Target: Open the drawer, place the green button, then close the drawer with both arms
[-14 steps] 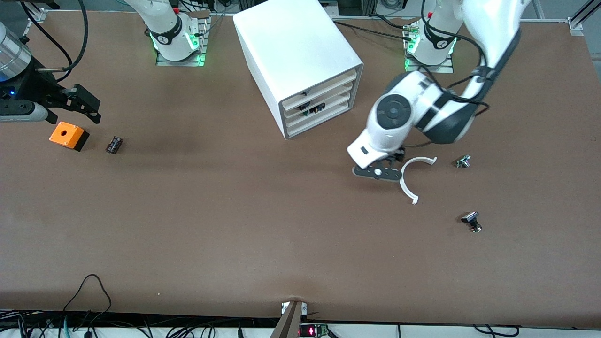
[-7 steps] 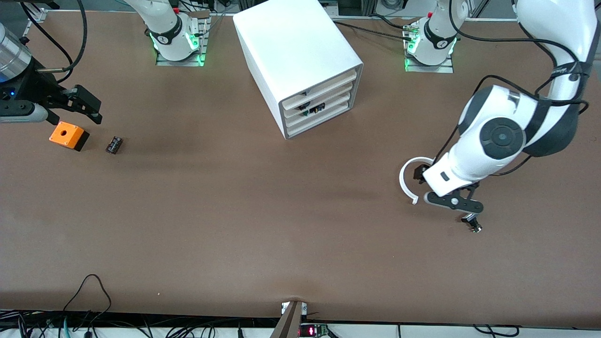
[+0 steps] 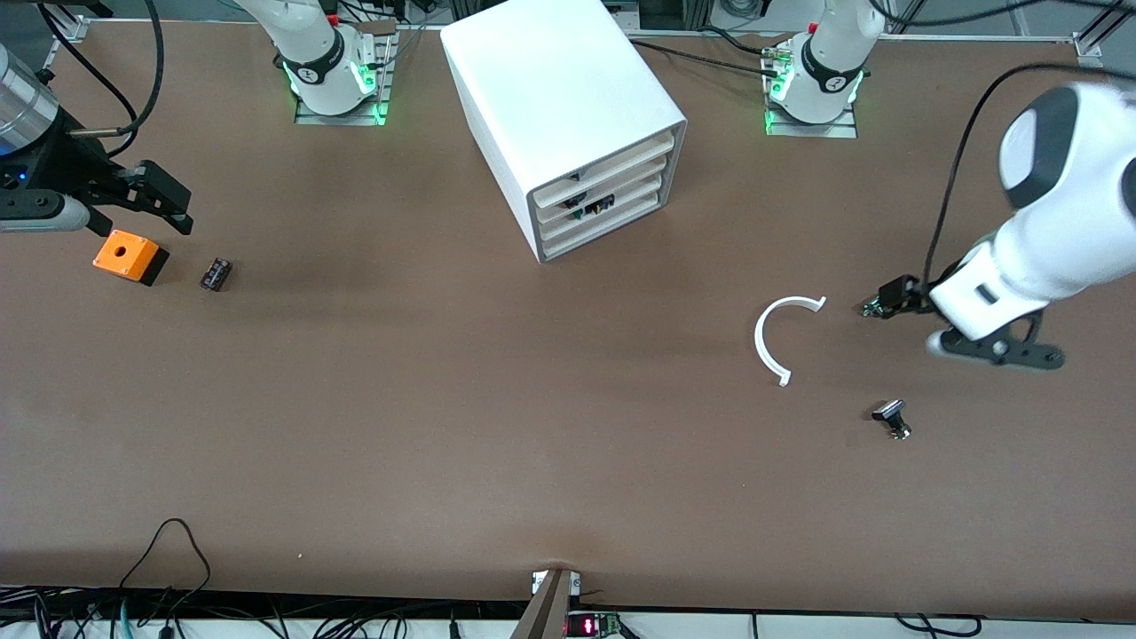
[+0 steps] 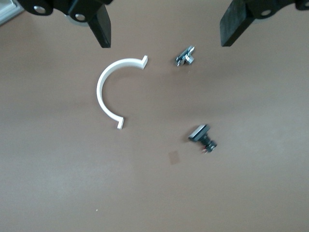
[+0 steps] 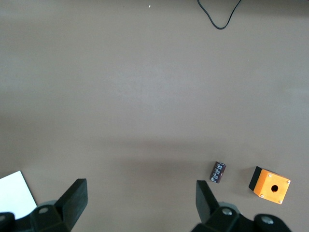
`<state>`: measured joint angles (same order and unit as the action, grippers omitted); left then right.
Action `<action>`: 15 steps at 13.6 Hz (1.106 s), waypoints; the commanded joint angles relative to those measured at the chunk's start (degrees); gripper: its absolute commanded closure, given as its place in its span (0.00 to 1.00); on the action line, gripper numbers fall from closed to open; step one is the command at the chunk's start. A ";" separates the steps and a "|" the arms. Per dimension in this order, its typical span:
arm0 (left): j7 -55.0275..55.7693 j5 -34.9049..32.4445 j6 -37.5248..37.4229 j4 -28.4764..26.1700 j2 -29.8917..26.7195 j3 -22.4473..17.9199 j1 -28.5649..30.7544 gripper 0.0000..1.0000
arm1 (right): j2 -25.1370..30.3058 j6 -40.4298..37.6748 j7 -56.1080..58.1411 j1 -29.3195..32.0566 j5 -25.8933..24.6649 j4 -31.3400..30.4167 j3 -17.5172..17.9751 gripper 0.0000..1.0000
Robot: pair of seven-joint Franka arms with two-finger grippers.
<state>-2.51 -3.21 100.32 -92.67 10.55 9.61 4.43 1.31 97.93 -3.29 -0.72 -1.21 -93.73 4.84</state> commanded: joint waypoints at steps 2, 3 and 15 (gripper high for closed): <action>-6.09 7.17 -0.46 -17.08 -23.23 -5.05 -5.13 0.01 | -0.34 -0.37 0.56 0.63 1.04 1.10 0.34 0.01; -5.93 7.25 -0.56 -16.58 -23.12 -3.47 -4.61 0.01 | -0.34 -0.37 0.48 0.63 1.04 1.10 0.43 0.01; -0.85 4.34 -2.76 -6.30 -10.82 -8.55 -7.15 0.01 | -0.43 -0.89 1.78 0.81 1.04 1.89 0.43 0.01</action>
